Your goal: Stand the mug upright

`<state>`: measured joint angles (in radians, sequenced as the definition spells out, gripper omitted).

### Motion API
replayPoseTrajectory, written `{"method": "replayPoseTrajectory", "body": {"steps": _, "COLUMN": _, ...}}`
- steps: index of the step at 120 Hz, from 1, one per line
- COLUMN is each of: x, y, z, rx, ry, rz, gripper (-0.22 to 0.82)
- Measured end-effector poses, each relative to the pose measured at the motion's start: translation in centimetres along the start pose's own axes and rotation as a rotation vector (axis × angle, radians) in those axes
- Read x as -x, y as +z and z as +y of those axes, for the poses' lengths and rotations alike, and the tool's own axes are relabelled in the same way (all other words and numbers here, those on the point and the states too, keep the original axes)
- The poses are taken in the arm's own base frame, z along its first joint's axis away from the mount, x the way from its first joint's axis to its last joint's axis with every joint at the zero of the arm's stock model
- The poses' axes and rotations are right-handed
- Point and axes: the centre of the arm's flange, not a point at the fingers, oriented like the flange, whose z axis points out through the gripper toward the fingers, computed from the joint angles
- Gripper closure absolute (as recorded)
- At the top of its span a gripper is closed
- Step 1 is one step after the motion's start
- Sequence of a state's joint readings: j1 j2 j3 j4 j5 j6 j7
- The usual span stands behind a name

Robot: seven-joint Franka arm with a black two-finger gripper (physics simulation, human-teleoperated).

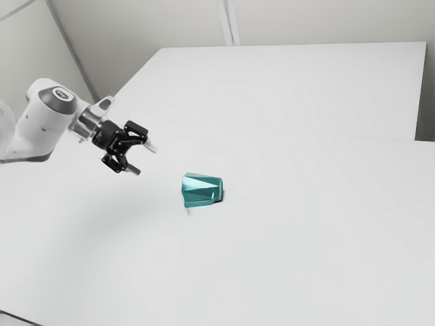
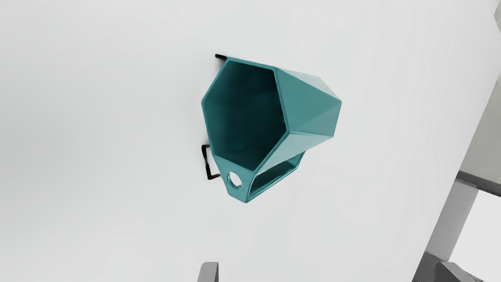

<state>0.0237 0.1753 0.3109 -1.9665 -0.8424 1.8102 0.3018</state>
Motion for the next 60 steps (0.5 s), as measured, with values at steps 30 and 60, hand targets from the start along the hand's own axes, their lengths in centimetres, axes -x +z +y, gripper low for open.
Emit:
{"method": "replayPoseTrajectory", "body": {"steps": 30, "x": -2.2, "y": 4.8, "z": -3.3, "rx": 0.092, "ry": 0.062, "rz": 0.005, "gripper": 0.00}}
{"method": "replayPoseTrajectory", "body": {"steps": 60, "x": -3.6, "y": 8.4, "z": -3.7, "rx": 0.184, "ry": 0.102, "rz": 0.071, "gripper": 0.00}}
